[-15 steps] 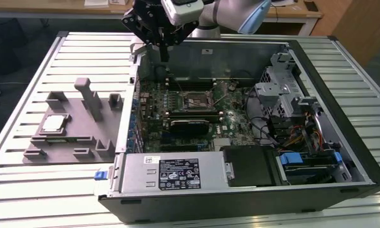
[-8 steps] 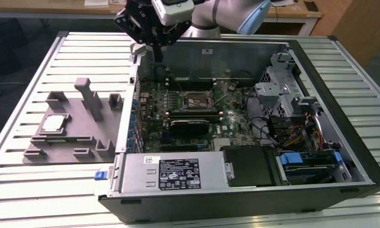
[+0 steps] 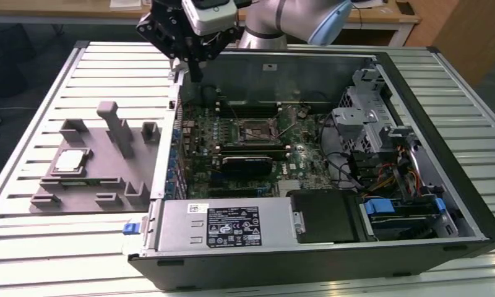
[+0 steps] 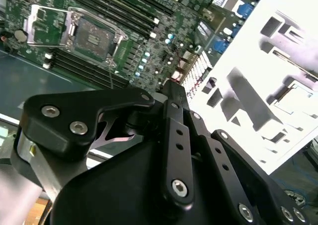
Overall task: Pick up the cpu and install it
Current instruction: 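Reach for the cpu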
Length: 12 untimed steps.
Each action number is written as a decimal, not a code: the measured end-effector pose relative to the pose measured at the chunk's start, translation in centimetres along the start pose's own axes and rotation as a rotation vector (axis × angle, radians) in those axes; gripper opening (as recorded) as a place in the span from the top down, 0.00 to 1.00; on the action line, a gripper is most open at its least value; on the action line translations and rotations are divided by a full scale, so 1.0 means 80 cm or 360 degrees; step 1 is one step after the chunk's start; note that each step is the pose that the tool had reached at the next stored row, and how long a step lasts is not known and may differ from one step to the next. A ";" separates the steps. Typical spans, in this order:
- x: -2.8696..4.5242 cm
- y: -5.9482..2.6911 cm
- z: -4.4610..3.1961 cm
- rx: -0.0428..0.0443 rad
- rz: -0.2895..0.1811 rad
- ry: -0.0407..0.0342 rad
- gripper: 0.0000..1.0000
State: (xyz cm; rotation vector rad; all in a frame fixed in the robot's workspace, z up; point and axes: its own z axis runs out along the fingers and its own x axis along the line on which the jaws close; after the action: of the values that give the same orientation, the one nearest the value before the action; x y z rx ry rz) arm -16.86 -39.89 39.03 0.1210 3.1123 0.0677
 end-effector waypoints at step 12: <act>0.0368 -0.003 0.0027 0.0000 0.0000 0.0000 0.89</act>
State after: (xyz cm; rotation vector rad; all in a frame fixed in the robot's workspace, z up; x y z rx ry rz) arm -19.81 -39.89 38.73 0.1207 3.1123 0.0676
